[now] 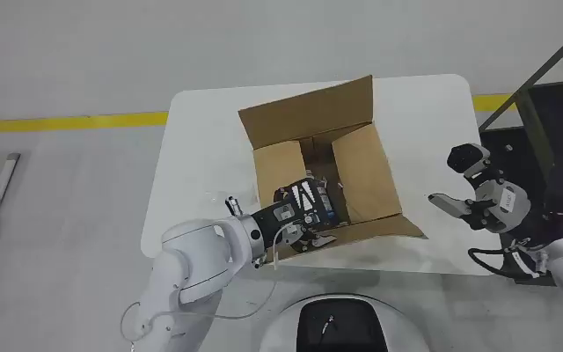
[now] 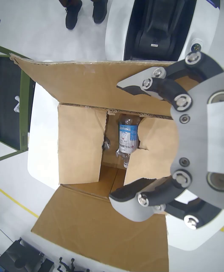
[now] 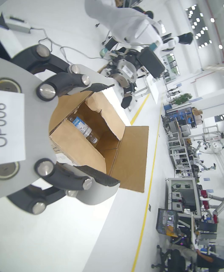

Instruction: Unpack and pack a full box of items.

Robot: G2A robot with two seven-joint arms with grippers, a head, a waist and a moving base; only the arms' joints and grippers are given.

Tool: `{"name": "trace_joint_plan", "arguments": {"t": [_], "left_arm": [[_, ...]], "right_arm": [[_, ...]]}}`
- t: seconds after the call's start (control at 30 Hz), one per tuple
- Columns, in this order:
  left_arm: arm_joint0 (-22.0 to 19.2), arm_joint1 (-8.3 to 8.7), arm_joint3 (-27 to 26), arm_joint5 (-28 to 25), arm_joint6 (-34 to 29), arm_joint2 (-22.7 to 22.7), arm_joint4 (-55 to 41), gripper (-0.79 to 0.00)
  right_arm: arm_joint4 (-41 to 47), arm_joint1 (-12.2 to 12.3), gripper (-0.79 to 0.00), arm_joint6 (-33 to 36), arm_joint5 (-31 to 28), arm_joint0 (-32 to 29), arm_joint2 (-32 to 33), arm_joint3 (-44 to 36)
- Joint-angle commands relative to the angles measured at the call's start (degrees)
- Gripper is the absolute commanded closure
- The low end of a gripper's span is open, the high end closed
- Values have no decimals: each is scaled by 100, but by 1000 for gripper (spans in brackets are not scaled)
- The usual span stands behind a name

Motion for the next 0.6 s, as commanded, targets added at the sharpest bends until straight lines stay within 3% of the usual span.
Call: {"name": "trace_joint_plan", "arguments": {"t": [0.0, 0.13, 0.27, 0.57], "left_arm": [[54, 23, -15, -15, 4, 29, -46, -785], [151, 64, 2, 39, 57, 15, -114, -785], [250, 110, 10, 220, 165, -170, -95, -785], [530, 224, 34, 426, 441, -620, 124, -785]], "right_arm": [[440, 18, 0, 458, 295, 60, -107, 39], [588, 47, 0, 1299, 563, 268, -565, 144], [578, 65, 0, 1921, 324, 453, -1096, 349], [352, 87, 0, 2128, -627, 458, -1581, 835]]}}
